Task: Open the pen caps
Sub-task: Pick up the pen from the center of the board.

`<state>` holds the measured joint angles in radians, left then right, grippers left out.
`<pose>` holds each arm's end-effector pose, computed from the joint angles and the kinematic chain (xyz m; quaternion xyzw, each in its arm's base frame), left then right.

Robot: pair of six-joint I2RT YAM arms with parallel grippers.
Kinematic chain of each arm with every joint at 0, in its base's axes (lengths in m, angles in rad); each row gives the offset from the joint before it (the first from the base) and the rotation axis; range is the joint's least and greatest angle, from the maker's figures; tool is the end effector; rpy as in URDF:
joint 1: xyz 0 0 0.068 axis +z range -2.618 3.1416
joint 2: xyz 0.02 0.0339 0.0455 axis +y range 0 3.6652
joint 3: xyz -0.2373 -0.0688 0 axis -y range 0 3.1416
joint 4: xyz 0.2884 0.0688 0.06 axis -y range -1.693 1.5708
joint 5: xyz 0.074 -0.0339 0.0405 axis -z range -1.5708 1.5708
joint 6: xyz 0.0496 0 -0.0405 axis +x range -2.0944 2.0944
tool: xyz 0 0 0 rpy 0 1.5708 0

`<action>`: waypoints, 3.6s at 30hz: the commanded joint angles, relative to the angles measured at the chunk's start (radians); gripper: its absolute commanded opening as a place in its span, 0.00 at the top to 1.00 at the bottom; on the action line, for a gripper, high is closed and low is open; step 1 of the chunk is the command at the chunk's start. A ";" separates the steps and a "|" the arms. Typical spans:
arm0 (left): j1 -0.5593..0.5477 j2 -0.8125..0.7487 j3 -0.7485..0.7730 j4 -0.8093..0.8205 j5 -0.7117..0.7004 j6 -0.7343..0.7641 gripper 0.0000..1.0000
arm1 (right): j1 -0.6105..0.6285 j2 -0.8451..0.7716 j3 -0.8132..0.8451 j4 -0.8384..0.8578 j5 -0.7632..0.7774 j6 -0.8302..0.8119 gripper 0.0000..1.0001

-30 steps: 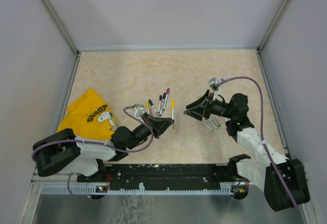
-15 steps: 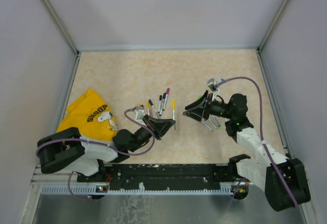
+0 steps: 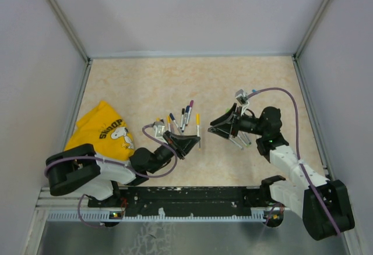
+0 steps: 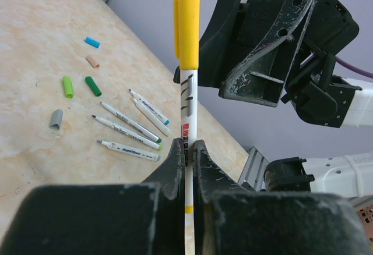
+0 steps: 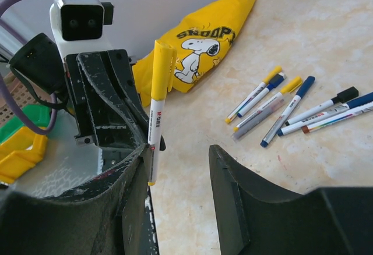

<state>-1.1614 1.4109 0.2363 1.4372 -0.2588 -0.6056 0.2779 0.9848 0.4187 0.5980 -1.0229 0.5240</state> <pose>0.1178 -0.2395 0.1365 0.0670 0.6083 -0.5585 0.5600 0.2424 0.1132 0.2104 -0.2744 0.6453 0.5580 0.4438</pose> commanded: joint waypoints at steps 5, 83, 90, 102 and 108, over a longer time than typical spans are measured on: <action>-0.014 0.021 -0.003 0.086 -0.018 -0.001 1.00 | 0.016 0.006 0.008 0.025 0.001 -0.022 0.55; -0.033 -0.120 -0.076 0.104 0.108 0.257 0.08 | 0.018 0.006 0.149 -0.372 0.004 -0.365 1.00; -0.010 -0.338 0.000 -0.307 0.093 0.312 0.00 | 0.009 0.009 0.178 -0.467 -0.055 -0.467 1.00; 0.210 -0.436 0.031 -0.420 0.408 0.151 0.00 | 0.008 0.018 0.183 -0.493 -0.075 -0.498 1.00; 0.295 -0.384 0.035 -0.323 0.526 0.058 0.00 | 0.009 0.030 0.183 -0.497 -0.086 -0.501 1.00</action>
<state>-0.8974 1.0027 0.2447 1.0416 0.1436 -0.4637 0.2958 1.0145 0.5453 0.0826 -1.0794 0.0437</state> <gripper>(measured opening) 0.997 0.054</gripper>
